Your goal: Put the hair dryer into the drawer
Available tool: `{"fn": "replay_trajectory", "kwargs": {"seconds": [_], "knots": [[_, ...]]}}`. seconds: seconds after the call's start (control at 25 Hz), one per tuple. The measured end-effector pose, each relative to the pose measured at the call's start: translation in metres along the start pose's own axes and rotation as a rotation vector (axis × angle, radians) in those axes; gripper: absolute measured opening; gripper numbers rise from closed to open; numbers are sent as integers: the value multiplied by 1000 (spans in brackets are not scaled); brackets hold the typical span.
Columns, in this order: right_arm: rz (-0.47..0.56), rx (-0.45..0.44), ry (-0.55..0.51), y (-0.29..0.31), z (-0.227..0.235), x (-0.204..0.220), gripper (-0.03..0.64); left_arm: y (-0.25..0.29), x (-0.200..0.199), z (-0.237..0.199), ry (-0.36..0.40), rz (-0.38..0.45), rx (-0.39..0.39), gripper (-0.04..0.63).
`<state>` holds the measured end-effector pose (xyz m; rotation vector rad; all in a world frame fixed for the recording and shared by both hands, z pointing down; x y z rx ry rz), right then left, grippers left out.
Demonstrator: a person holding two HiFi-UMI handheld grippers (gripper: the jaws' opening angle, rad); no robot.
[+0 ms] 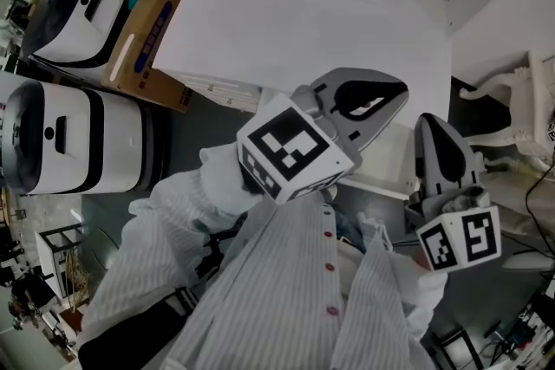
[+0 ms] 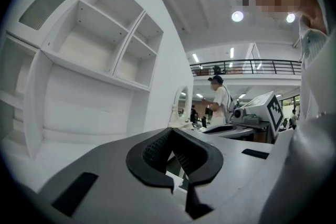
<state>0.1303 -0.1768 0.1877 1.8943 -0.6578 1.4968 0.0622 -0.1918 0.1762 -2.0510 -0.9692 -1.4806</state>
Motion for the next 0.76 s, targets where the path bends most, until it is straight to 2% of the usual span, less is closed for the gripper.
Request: {"fn": "replay_trajectory", "kwargs": {"seconds": [0.28, 0.76], "knots": [[-20, -4, 11, -4, -1, 6, 11, 2, 16, 1, 17, -79, 12, 9], [-25, -17, 35, 2, -3, 14, 11, 2, 25, -10, -3, -110, -2, 9]]}}
Point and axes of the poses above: the fingertips, and each gripper's own axes: y forward along the fingers, z to its right, x out of its underside, the point moved 2 cm from there along -y, backward along the fingers, and after that the axes turned 14 degrees about -y, right-handed, at the moved point
